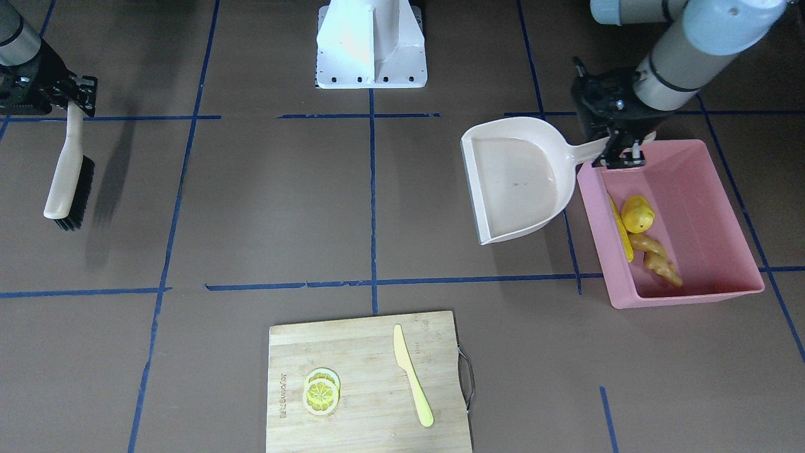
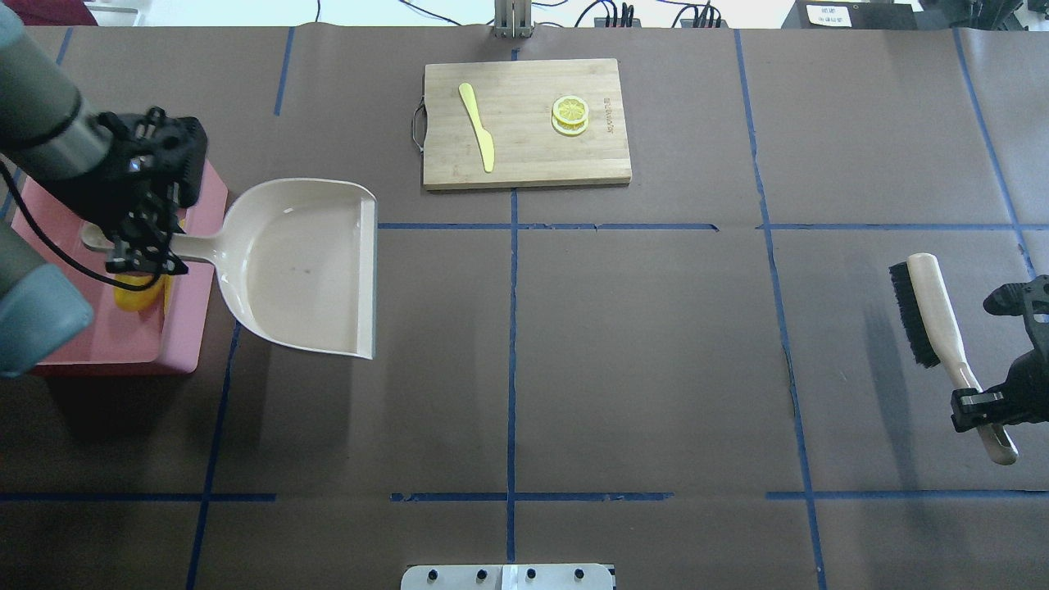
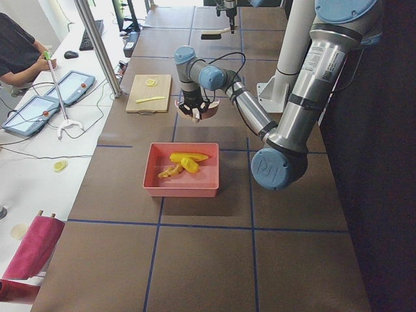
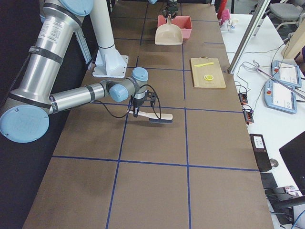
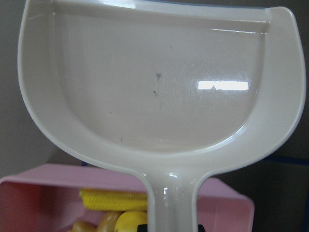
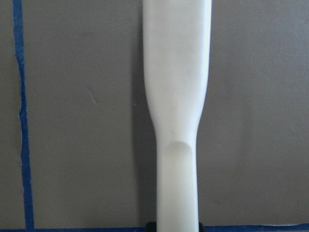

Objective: Sweep and dump trash into bin
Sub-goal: 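Carry the empty dustpan back and lower it onto the table with the left gripper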

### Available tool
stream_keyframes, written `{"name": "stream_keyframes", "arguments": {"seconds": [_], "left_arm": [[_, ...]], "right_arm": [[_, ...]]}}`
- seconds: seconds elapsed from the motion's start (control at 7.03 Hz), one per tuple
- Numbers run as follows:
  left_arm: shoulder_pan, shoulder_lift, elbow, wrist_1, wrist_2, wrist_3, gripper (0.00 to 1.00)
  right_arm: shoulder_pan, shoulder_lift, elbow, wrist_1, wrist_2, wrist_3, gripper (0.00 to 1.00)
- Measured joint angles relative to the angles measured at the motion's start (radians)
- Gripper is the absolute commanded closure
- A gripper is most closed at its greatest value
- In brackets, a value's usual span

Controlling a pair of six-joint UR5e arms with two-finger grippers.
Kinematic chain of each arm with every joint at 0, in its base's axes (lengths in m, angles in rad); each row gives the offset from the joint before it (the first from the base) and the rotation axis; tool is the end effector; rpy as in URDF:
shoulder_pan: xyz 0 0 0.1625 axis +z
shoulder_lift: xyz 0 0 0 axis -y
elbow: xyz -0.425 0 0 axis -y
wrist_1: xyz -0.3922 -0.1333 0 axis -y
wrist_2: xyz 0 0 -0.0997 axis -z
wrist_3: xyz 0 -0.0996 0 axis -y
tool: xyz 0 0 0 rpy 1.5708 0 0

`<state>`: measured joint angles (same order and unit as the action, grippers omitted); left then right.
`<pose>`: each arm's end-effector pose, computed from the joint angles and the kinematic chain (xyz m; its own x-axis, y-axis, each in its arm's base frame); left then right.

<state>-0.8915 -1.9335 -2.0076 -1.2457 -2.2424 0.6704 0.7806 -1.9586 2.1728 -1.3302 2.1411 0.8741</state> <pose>0.2891 -0.4715 0.3025 -0.0099 0.9887 -0.1499 -0.7054 0.0993 0.7019 -0.1919 -0.3020 0.5041 0.7615 -0.0060 0.6481 0.0845 0.9923 -0.0901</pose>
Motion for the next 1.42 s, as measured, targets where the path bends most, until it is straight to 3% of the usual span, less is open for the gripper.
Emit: {"name": "stream_keyframes", "arguments": {"seconds": [0.57, 1.14, 1.28, 1.42], "left_arm": [[0.142, -0.036, 0.131, -0.241, 0.033, -0.131, 1.0], [0.215, -0.033, 0.156, -0.284, 0.088, -0.197, 0.99], [0.233, -0.036, 0.159, -0.285, 0.088, -0.217, 0.95], [0.246, -0.038, 0.162, -0.29, 0.089, -0.229, 0.83]], "right_arm": [[0.022, -0.032, -0.03, 0.015, 0.006, -0.058, 0.97], [0.022, -0.022, -0.054, 0.017, 0.004, -0.1, 0.97], [0.022, -0.022, -0.058, 0.017, 0.004, -0.108, 0.97], [0.022, -0.021, -0.062, 0.017, 0.003, -0.111, 0.97]]}}
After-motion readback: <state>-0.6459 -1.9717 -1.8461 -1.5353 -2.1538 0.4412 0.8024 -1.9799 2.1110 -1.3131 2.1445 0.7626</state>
